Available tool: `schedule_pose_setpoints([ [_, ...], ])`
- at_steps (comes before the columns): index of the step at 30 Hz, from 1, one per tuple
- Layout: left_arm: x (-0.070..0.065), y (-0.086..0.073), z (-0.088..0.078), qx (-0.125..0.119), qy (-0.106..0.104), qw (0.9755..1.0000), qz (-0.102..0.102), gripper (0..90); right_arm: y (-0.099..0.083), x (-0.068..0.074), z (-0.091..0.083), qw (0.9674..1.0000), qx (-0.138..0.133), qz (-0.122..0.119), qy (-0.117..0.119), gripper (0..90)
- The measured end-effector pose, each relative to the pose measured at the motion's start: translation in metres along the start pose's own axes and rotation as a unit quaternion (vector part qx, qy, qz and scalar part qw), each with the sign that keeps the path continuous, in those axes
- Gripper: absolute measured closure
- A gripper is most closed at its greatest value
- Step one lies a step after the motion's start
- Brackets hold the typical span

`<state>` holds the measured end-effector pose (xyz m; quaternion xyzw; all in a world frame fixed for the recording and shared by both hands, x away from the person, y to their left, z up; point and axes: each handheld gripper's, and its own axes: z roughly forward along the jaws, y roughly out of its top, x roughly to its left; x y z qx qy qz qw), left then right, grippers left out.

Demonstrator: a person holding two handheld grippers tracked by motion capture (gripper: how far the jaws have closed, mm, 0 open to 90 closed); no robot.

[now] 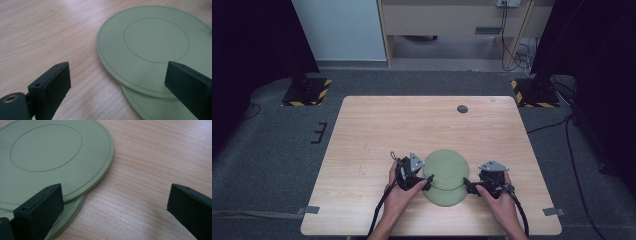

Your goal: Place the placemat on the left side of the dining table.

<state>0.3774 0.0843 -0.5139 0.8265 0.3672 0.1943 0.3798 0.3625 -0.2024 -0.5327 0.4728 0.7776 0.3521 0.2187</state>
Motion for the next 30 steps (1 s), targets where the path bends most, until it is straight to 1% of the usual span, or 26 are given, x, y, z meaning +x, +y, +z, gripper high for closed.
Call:
schedule_pose_setpoints([
  [4, 0.002, 0.004, 0.006, 0.002, -0.003, 1.0000, -0.003, 6.1, 0.000, 0.000, 0.000, 1.0000, 0.000, -0.001, 0.001, 1.1],
  [7, 0.005, 0.006, 0.012, 0.007, -0.023, 0.9996, -0.013, 6.9, 0.000, -0.001, 0.000, 1.0000, 0.000, -0.001, 0.002, 1.0],
  [9, 0.006, 0.007, 0.014, 0.009, -0.025, 0.9995, -0.014, 7.0, 0.000, -0.001, 0.000, 1.0000, 0.000, -0.002, 0.002, 1.0],
  [10, 0.008, 0.009, 0.018, 0.010, -0.038, 0.9989, -0.027, 7.0, 0.000, -0.001, 0.000, 1.0000, 0.000, 0.000, 0.002, 1.0],
  [11, 0.008, 0.009, 0.018, 0.010, -0.038, 0.9989, -0.027, 7.0, 0.000, -0.001, 0.000, 1.0000, 0.000, 0.000, 0.002, 1.0],
  [12, 0.010, 0.010, 0.023, 0.014, -0.051, 0.9979, -0.038, 7.0, 0.000, -0.001, 0.000, 1.0000, 0.000, 0.000, 0.002, 1.0],
  [13, 0.010, 0.010, 0.023, 0.014, -0.051, 0.9979, -0.038, 7.0, 0.000, -0.001, 0.000, 1.0000, 0.000, 0.000, 0.002, 1.0],
  [14, 0.012, 0.011, 0.027, 0.024, -0.049, 0.9978, -0.037, 6.9, 0.000, -0.001, 0.000, 1.0000, 0.000, 0.000, 0.003, 1.0],
  [15, 0.012, 0.011, 0.027, 0.024, -0.049, 0.9978, -0.037, 6.9, 0.000, -0.001, 0.000, 1.0000, 0.000, 0.000, 0.003, 1.0],
  [16, 0.013, 0.011, 0.031, 0.032, -0.052, 0.9973, -0.041, 6.9, 0.000, -0.001, 0.000, 1.0000, 0.000, 0.001, 0.003, 1.0],
  [17, 0.013, 0.011, 0.031, 0.032, -0.052, 0.9973, -0.041, 6.9, 0.000, -0.001, 0.000, 1.0000, 0.000, 0.001, 0.003, 1.0],
  [18, 0.015, 0.011, 0.035, 0.034, -0.061, 0.9963, -0.049, 6.9, 0.000, -0.001, 0.000, 1.0000, 0.001, 0.001, 0.004, 0.9],
  [19, 0.015, 0.011, 0.037, 0.038, -0.062, 0.9961, -0.049, 6.9, 0.000, -0.001, 0.000, 1.0000, 0.001, 0.002, 0.004, 0.9],
  [23, 0.016, 0.012, 0.040, 0.042, -0.062, 0.9955, -0.057, 4.1, 0.000, -0.001, 0.001, 1.0000, 0.001, 0.002, 0.005, 0.9],
  [27, 0.018, 0.011, 0.041, 0.046, -0.078, 0.9933, -0.071, 5.3, 0.000, -0.001, 0.001, 1.0000, 0.002, 0.003, 0.006, 0.9],
  [30, 0.018, 0.011, 0.041, 0.045, -0.079, 0.9933, -0.072, 5.3, 0.000, -0.001, 0.001, 1.0000, 0.002, 0.004, 0.006, 0.9],
])
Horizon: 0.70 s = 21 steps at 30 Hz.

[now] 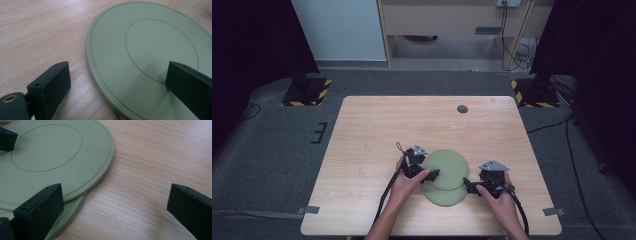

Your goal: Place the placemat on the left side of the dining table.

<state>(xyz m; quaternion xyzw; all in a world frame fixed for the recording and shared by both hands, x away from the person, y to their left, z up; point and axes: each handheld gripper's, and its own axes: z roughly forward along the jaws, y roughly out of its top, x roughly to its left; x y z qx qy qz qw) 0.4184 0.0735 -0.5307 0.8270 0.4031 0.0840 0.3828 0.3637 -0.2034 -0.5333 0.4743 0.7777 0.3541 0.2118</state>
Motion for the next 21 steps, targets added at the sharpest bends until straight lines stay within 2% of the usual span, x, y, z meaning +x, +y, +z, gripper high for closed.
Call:
schedule_pose_setpoints([
  [5, -0.008, 0.000, 0.000, 0.003, -0.018, 0.9998, 0.011, 9.2, 0.000, 0.000, 0.000, 1.0000, 0.000, -0.001, -0.001, 0.9],
  [11, -0.009, 0.000, 0.000, 0.001, -0.017, 0.9998, 0.010, 10.1, 0.000, 0.000, 0.000, 1.0000, 0.000, -0.001, -0.001, 0.9],
  [15, -0.009, 0.000, -0.001, 0.001, -0.012, 0.9999, 0.009, 11.7, 0.000, 0.000, 0.000, 1.0000, 0.000, -0.001, -0.001, 0.9],
  [16, -0.010, 0.001, -0.004, -0.008, 0.003, 0.9999, 0.006, 17.4, 0.000, 0.000, 0.000, 1.0000, 0.000, 0.000, -0.001, 0.9],
  [17, -0.010, 0.001, -0.004, -0.008, 0.003, 0.9999, 0.006, 21.4, 0.000, 0.000, 0.000, 1.0000, 0.000, 0.000, -0.001, 0.9],
  [21, -0.012, 0.003, -0.008, -0.023, 0.016, 0.9995, 0.013, 27.2, 0.000, 0.001, 0.000, 1.0000, -0.001, 0.001, -0.002, 0.9],
])
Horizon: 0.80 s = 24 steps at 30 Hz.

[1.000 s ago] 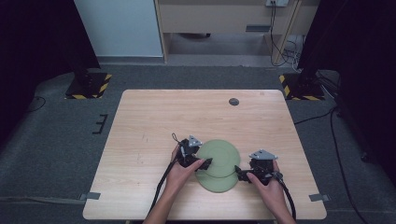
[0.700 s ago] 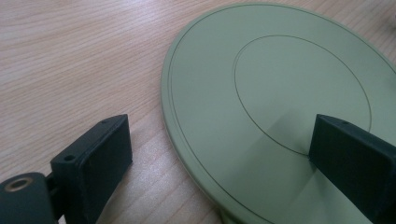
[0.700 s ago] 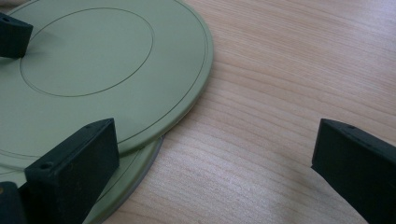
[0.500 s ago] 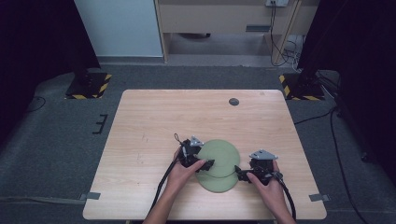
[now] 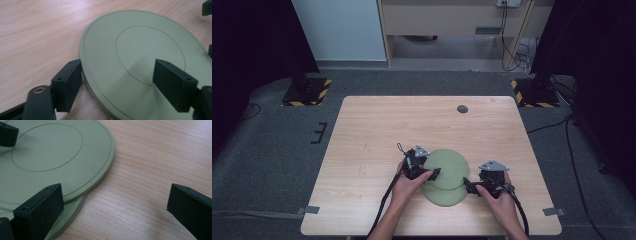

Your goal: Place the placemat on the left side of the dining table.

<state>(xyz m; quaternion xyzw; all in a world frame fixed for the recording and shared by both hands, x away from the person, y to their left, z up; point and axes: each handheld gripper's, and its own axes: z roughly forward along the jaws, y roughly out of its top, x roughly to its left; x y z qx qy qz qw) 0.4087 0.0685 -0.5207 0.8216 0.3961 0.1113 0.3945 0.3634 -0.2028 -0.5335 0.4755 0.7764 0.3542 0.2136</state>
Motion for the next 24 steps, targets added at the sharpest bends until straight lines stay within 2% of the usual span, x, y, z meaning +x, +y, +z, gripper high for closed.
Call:
schedule_pose_setpoints([
  [2, -0.001, 0.001, -0.003, -0.010, 0.002, 0.9999, -0.001, 28.8, 0.000, 0.000, 0.000, 1.0000, 0.000, 0.000, 0.000, 0.9],
  [3, -0.001, 0.002, -0.007, -0.024, 0.003, 0.9997, -0.005, 32.3, 0.000, 0.000, 0.000, 1.0000, 0.001, -0.001, 0.001, 0.9],
  [5, -0.001, 0.003, -0.009, -0.032, 0.004, 0.9995, -0.005, 35.4, 0.000, 0.000, 0.000, 1.0000, 0.001, 0.000, 0.001, 0.9],
  [7, -0.002, 0.005, -0.015, -0.055, -0.004, 0.9983, -0.015, 42.9, 0.000, 0.000, 0.000, 1.0000, 0.000, -0.001, 0.000, 0.9],
  [9, -0.003, 0.006, -0.017, -0.064, -0.009, 0.9978, -0.017, 46.5, 0.000, 0.000, 0.000, 1.0000, 0.000, 0.000, 0.000, 0.9],
  [12, -0.005, 0.007, -0.019, -0.070, -0.010, 0.9974, -0.016, 50.2, 0.000, 0.000, 0.000, 1.0000, 0.000, 0.000, 0.000, 0.9],
  [14, -0.006, 0.007, -0.020, -0.075, -0.013, 0.9970, -0.015, 56.3, 0.000, 0.000, 0.000, 1.0000, 0.001, 0.000, 0.001, 0.9],
  [17, -0.007, 0.006, -0.021, -0.086, -0.029, 0.9956, -0.023, 63.8, 0.000, 0.000, 0.000, 1.0000, 0.000, 0.000, 0.000, 0.9],
  [20, -0.009, 0.005, -0.018, -0.074, -0.036, 0.9964, -0.019, 65.9, 0.000, 0.000, 0.000, 1.0000, 0.000, 0.000, 0.000, 0.9],
  [21, -0.013, 0.003, -0.014, -0.063, -0.023, 0.9978, -0.005, 66.1, 0.000, 0.000, 0.000, 1.0000, 0.001, 0.000, 0.000, 0.9],
  [22, -0.013, 0.003, -0.014, -0.063, -0.023, 0.9978, -0.005, 66.7, 0.000, 0.000, 0.000, 1.0000, 0.000, -0.001, 0.000, 0.9],
  [23, -0.015, 0.002, -0.014, -0.067, -0.001, 0.9977, 0.005, 68.7, 0.000, 0.000, 0.000, 1.0000, 0.000, -0.001, 0.000, 0.9],
  [24, -0.015, 0.002, -0.014, -0.067, -0.001, 0.9977, 0.005, 68.8, 0.000, 0.000, 0.000, 1.0000, 0.000, -0.001, 0.000, 0.9],
])
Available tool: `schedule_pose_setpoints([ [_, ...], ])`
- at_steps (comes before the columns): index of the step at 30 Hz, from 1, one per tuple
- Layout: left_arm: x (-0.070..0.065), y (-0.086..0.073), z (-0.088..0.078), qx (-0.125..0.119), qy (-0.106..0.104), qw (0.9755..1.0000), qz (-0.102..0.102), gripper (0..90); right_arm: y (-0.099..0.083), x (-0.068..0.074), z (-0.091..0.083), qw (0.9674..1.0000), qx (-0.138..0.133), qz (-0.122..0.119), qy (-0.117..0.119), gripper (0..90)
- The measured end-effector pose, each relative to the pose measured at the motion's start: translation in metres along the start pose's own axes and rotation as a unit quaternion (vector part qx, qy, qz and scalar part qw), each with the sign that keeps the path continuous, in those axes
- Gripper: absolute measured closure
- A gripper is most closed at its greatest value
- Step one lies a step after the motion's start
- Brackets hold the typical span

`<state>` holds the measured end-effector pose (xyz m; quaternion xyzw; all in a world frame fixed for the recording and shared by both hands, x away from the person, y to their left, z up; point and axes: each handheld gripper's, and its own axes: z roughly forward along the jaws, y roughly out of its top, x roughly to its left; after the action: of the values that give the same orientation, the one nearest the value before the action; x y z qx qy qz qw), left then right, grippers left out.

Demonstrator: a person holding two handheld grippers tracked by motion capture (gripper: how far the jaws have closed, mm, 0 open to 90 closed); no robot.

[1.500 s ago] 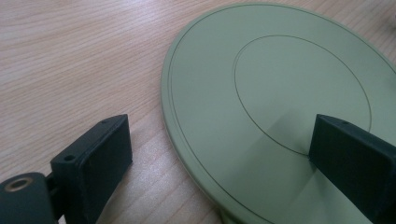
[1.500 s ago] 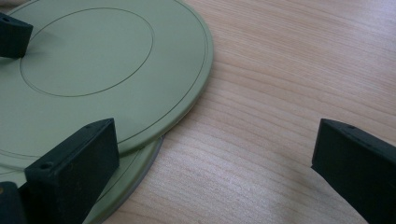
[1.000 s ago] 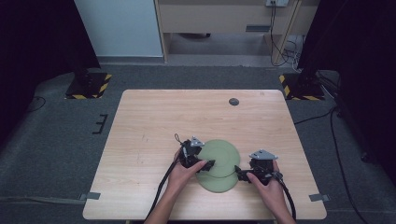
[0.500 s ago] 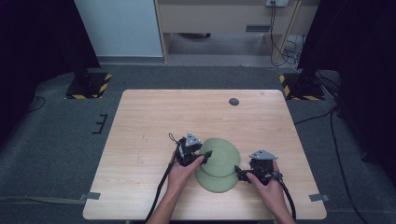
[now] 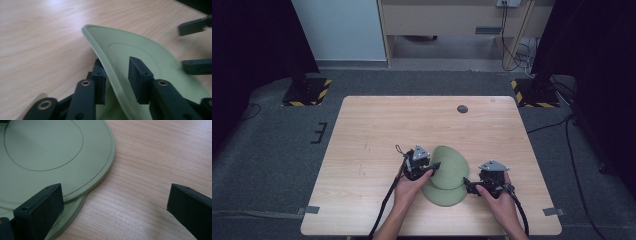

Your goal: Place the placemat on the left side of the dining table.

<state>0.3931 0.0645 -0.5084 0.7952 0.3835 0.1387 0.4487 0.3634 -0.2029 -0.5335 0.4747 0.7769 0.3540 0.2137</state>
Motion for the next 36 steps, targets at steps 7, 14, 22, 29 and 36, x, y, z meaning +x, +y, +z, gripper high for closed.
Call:
schedule_pose_setpoints([
  [7, 0.005, 0.000, -0.001, -0.013, -0.002, 0.9993, -0.034, 66.5, 0.000, 0.000, 0.000, 1.0000, 0.000, 0.001, 0.001, 1.0],
  [14, 0.005, -0.001, -0.001, -0.021, 0.003, 0.9990, -0.039, 70.5, 0.000, -0.002, 0.000, 1.0000, 0.001, 0.002, 0.007, 2.8],
  [22, 0.002, 0.000, -0.001, -0.016, 0.008, 0.9994, -0.028, 76.7, -0.002, -0.033, -0.007, 0.9987, -0.003, 0.042, -0.029, 5.1],
  [29, 0.004, 0.003, -0.003, -0.024, -0.007, 0.9990, -0.037, 82.1, -0.008, -0.048, -0.004, 0.9970, 0.015, 0.053, -0.055, 5.7],
  [36, 0.002, 0.008, -0.005, -0.029, -0.016, 0.9989, -0.033, 84.7, -0.009, -0.051, -0.003, 0.9961, 0.021, 0.061, -0.061, 6.0],
])
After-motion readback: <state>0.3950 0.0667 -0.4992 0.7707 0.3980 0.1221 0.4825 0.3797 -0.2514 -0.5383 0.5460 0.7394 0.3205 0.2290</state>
